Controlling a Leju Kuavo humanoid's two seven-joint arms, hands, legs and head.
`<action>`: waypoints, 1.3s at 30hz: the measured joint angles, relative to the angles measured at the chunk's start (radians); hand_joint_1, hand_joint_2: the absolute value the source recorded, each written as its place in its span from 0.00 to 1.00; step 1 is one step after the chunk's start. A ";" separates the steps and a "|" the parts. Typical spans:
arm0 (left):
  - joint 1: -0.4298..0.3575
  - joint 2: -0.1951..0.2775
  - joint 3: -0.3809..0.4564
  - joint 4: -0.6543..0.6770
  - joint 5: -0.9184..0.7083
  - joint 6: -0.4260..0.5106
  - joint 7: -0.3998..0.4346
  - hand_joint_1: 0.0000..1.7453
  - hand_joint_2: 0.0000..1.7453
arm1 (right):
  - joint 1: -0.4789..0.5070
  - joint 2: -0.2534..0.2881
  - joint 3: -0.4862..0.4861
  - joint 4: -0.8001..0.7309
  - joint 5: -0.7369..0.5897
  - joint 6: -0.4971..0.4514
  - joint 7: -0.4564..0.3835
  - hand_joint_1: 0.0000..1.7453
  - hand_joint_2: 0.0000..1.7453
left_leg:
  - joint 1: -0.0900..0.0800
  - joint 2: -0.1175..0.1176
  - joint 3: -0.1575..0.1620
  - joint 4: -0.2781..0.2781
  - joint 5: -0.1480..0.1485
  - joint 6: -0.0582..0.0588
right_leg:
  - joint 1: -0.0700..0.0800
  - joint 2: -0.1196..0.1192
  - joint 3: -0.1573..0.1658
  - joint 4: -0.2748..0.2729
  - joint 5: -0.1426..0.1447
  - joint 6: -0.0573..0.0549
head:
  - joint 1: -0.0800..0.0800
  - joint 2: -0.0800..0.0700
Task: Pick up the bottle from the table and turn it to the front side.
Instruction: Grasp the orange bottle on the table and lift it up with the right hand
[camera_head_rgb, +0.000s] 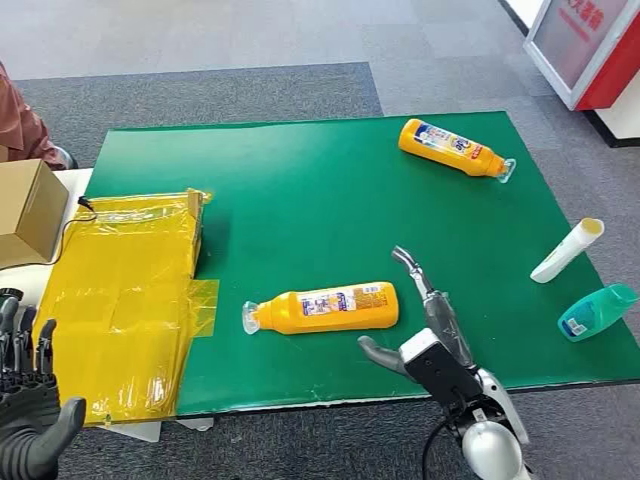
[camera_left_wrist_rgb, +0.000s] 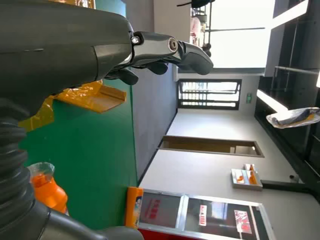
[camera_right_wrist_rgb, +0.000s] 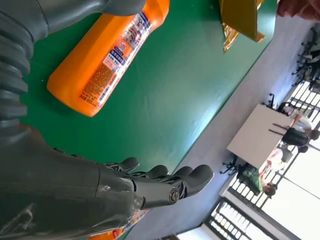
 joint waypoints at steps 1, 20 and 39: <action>0.001 -0.002 0.000 0.000 -0.001 -0.001 0.001 0.00 1.00 | 0.001 0.004 -0.001 -0.004 0.000 -0.001 0.001 0.00 1.00 | 0.000 0.000 0.000 0.000 0.000 0.000 | 0.000 0.000 0.000 0.000 0.000 0.000 | 0.000 0.000; -0.005 -0.016 -0.001 -0.003 0.000 0.014 0.024 0.00 1.00 | -0.059 0.001 0.079 0.072 0.658 0.001 0.351 0.00 1.00 | 0.000 0.000 0.000 0.000 0.000 0.000 | 0.000 0.000 0.000 0.000 0.000 0.000 | 0.000 0.000; -0.158 0.085 -0.193 0.002 -0.066 0.208 0.057 0.00 1.00 | -0.271 0.058 0.178 0.480 0.732 0.016 0.367 0.00 1.00 | 0.000 0.000 0.000 0.000 0.003 -0.001 | 0.000 0.000 0.000 0.000 0.002 0.000 | 0.000 0.000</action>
